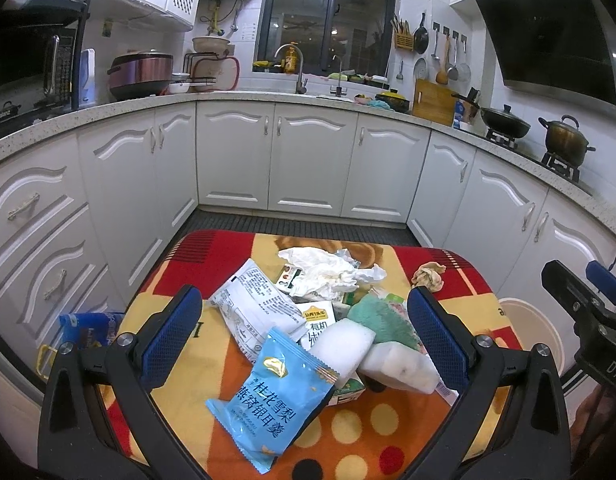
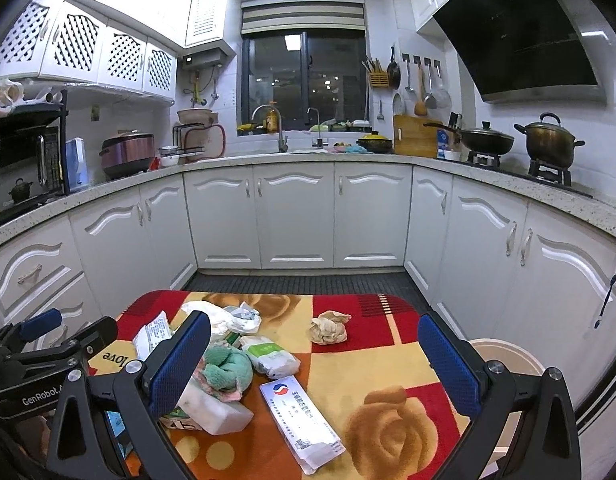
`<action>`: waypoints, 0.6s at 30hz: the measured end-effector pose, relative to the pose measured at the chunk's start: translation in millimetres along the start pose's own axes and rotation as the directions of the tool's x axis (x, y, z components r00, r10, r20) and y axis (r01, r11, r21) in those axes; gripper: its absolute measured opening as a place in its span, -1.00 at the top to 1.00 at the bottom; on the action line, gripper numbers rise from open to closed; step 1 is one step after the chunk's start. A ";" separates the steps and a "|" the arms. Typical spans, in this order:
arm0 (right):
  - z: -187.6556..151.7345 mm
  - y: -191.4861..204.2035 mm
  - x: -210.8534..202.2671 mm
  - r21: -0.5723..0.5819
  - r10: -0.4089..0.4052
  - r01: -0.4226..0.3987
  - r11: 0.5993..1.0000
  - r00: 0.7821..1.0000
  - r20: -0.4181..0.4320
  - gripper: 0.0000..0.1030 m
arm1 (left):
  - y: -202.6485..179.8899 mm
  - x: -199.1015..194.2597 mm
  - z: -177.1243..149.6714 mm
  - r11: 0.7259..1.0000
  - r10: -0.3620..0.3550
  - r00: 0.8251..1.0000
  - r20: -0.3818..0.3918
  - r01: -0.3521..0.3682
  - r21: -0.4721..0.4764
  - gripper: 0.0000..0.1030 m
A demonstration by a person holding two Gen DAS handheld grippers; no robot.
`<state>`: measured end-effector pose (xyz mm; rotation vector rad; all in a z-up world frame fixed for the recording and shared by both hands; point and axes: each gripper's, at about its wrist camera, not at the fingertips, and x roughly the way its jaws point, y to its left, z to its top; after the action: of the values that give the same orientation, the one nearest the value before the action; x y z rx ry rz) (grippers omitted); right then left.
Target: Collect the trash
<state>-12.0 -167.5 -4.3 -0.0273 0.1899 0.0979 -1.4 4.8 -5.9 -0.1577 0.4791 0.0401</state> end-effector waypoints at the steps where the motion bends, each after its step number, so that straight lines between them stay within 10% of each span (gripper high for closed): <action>1: -0.1 0.3 0.1 -0.002 -0.001 0.001 1.000 1.000 0.000 -0.99 | 0.8 0.1 -0.7 1.000 0.000 1.000 0.000 0.000 0.000 -0.98; 18: -4.8 3.3 10.4 -0.014 0.014 -0.015 1.000 0.999 -0.049 -0.99 | 13.8 10.0 -12.6 1.000 0.005 1.000 -0.009 -0.005 0.004 -0.98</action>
<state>-3.0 -163.4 -11.1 -0.0429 0.2386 0.1132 0.7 16.5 -23.5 -0.1526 0.4881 0.0431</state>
